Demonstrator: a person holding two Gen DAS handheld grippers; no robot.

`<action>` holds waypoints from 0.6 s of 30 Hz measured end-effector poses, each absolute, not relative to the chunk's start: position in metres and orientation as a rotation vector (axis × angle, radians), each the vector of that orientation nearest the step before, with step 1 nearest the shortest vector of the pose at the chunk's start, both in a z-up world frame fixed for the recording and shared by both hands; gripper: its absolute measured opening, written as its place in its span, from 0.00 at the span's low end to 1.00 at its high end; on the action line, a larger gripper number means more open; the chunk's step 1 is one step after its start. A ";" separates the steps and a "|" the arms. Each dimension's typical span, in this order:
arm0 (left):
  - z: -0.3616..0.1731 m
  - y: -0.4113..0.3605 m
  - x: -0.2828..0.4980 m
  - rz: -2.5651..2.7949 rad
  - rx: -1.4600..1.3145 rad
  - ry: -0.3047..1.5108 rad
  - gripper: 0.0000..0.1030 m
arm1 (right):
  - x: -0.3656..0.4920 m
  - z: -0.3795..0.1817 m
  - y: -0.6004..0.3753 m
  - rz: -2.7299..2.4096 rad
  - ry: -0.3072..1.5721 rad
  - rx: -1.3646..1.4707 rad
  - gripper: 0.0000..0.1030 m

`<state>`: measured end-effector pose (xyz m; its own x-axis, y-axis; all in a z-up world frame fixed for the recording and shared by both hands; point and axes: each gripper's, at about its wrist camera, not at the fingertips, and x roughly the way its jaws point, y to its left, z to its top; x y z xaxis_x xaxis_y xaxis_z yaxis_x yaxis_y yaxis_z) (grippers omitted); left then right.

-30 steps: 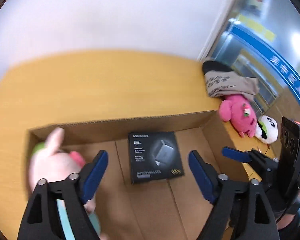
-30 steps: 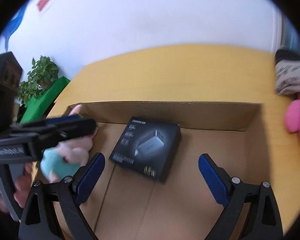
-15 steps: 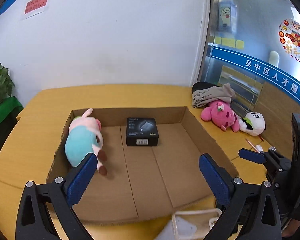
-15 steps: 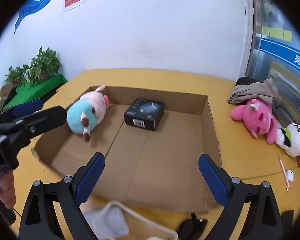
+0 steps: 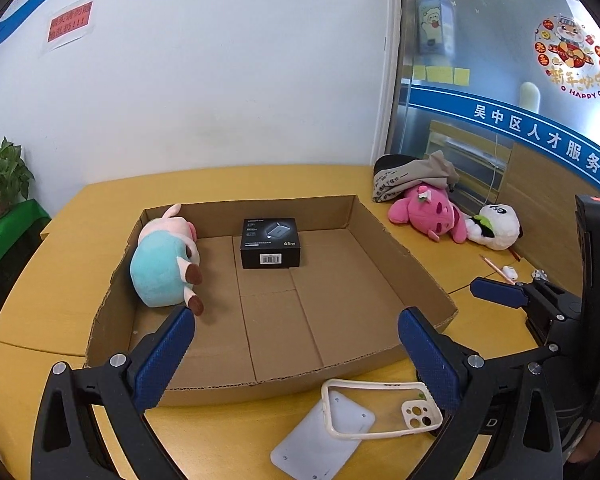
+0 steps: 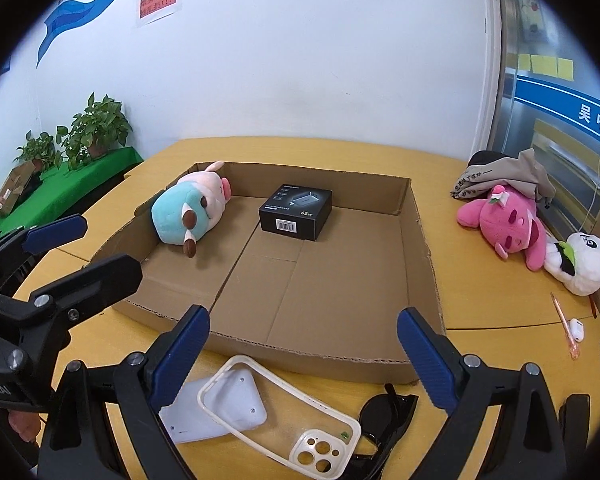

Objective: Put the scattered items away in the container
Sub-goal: 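Withdraw both grippers and move them toward the white phone case frame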

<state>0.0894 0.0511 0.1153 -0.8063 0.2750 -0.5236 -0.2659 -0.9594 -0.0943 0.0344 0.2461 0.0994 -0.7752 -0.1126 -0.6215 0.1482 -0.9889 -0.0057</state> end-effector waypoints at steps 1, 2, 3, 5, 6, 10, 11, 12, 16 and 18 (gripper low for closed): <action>0.115 0.052 0.091 2.740 -0.798 -0.025 1.00 | 0.036 0.100 0.247 -2.838 0.081 0.985 0.93; 0.114 0.052 0.092 2.738 -0.798 -0.031 1.00 | 0.037 0.099 0.248 -2.838 0.079 0.986 0.93; 0.113 0.052 0.092 2.733 -0.802 -0.035 1.00 | 0.038 0.099 0.249 -2.840 0.077 0.989 0.93; 0.111 0.053 0.094 2.720 -0.802 -0.040 1.00 | 0.040 0.098 0.250 -2.844 0.077 0.990 0.93; 0.110 0.052 0.095 2.722 -0.802 -0.039 1.00 | 0.041 0.097 0.250 -2.841 0.072 0.989 0.93; 0.102 0.050 0.097 2.707 -0.825 -0.047 1.00 | 0.045 0.092 0.251 -2.828 0.075 0.993 0.93; 0.098 0.049 0.096 2.698 -0.840 -0.053 1.00 | 0.046 0.091 0.252 -2.818 0.069 0.996 0.93; 0.095 0.048 0.095 2.695 -0.851 -0.054 1.00 | 0.047 0.088 0.254 -2.808 0.059 0.998 0.93; 0.076 0.044 0.088 2.657 -0.936 -0.075 1.00 | 0.050 0.070 0.272 -2.780 -0.021 1.049 0.93; 0.067 0.043 0.086 2.637 -0.978 -0.083 1.00 | 0.051 0.053 0.284 -2.756 -0.130 1.110 0.93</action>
<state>0.0856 0.0434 0.0668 -0.7116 0.3222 -0.6244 -0.2822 -0.9449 -0.1661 0.0510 0.2842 0.0529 -0.7095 -0.1870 -0.6795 0.1221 -0.9822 0.1428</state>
